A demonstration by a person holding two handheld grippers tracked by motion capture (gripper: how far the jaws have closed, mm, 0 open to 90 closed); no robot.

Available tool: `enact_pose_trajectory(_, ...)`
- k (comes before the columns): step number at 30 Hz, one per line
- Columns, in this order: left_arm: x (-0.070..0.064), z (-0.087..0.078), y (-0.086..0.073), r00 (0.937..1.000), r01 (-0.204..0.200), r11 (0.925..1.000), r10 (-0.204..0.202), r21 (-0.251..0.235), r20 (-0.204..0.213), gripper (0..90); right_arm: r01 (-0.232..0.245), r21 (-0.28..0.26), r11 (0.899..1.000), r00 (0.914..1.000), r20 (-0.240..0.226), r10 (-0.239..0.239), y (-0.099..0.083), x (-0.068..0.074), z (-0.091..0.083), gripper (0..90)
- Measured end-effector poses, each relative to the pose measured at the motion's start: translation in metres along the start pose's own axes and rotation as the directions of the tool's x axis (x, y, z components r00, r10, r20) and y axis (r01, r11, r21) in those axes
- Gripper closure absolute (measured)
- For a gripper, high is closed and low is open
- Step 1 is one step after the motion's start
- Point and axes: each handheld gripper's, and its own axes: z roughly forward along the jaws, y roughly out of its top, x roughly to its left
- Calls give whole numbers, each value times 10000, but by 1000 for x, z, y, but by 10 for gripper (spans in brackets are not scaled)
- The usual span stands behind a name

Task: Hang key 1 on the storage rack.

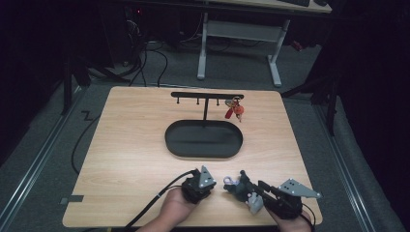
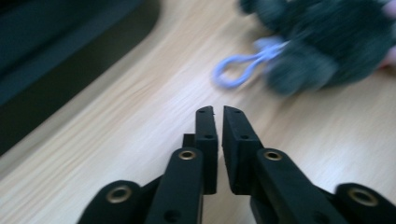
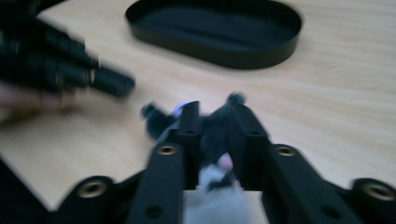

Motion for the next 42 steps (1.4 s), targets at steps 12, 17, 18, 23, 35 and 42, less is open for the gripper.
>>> enact_pose_trajectory(12, 72, -74, -66, 9800, 1644, 9833, -1718, -778, -1004, 593, 1293, 2166, 9676, 9900, -828, -1138, -17, 37, 34, 900)
enact_pose_trajectory(17, 78, -72, -69, 9795, 1673, 9828, -1747, -781, -999, 565, 912, 2249, 9701, 9958, -307, -865, -16, 25, 42, 894)
enact_pose_trajectory(18, 78, -71, -70, 9806, 1587, 9848, -1656, -706, -1050, 554, 858, 2208, 9715, 9963, -213, -832, -16, 21, 43, 893)
enact_pose_trajectory(23, 81, -71, -70, 9796, 1616, 9842, -1688, -719, -1094, 513, 526, 2155, 9751, 9980, 228, -589, -13, 2, 48, 884)
enact_pose_trajectory(35, 88, -85, -81, 9810, 1414, 9880, -1482, -619, -1251, 434, 552, 1328, 9896, 9985, -27, -554, -6, 6, 34, 766)
enact_pose_trajectory(42, 90, -96, -88, 9761, 1405, 9856, -1537, -937, -1536, 403, 550, 407, 9977, 9979, 331, -563, 5, 2, 18, 730)
